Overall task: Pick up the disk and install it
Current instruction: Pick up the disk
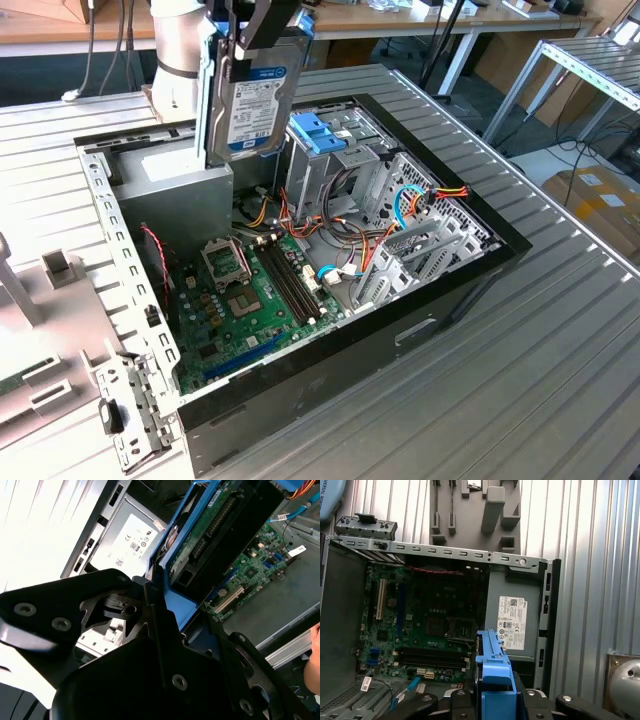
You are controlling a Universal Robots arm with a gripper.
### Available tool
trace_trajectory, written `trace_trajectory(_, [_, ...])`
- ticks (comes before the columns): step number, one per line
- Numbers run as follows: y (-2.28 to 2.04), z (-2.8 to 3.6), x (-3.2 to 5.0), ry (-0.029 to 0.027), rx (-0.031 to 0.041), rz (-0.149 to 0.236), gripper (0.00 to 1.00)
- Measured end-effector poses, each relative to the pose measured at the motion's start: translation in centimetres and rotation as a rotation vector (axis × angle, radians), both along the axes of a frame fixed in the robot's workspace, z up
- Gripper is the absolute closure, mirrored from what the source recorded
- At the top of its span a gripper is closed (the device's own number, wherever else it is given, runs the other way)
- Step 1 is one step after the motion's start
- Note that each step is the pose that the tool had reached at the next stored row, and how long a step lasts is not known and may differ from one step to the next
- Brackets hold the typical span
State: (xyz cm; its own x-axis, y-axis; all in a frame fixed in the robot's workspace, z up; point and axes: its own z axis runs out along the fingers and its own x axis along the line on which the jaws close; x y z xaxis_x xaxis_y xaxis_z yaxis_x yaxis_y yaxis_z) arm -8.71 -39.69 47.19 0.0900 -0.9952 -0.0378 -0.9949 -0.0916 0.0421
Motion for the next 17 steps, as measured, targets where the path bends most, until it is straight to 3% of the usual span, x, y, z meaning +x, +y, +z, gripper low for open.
trace_trajectory(17, [-0.64, -0.09, 0.61, 0.0001, -0.0002, 0.000, 0.63])
